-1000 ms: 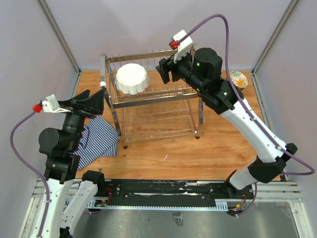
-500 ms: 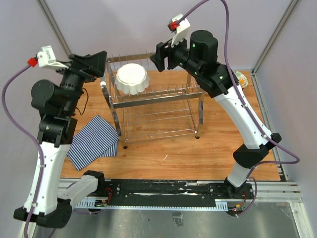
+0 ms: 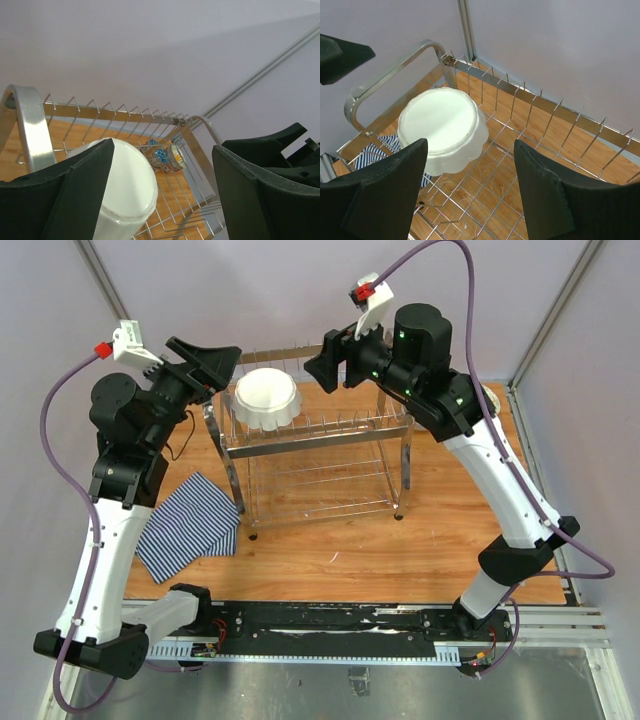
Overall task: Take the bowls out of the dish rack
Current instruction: Adjust the bowl in the dish rack.
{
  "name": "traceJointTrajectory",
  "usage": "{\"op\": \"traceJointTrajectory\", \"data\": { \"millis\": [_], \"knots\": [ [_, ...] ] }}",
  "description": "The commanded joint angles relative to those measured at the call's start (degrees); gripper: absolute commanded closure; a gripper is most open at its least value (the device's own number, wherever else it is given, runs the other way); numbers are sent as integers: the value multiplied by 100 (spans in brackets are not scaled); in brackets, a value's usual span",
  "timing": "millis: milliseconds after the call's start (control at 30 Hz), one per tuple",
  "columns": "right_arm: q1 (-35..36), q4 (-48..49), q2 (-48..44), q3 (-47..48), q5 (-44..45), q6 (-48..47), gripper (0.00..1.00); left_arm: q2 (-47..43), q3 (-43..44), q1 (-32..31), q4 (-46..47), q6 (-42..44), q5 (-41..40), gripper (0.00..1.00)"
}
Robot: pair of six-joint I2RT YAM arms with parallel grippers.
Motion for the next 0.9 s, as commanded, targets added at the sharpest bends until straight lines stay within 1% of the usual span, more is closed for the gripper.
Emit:
{"op": "traceJointTrajectory", "data": {
  "millis": [0, 100, 433, 700, 867],
  "knots": [
    [-85, -171, -77, 203, -251, 312, 29, 57, 42, -3, 210, -476, 538, 16],
    [-83, -20, -172, 29, -344, 423, 29, 108, 36, -3, 138, -546, 679, 16],
    [-91, -68, -280, 6, -335, 428, 29, 40, 124, -3, -261, -445, 415, 16],
    [-88, -1, -304, -127, -375, 454, 29, 26, 151, -2, -221, -353, 417, 16],
    [-84, -142, -158, 57, -468, 429, 29, -220, 45, -3, -65, -264, 105, 16]
  ]
}}
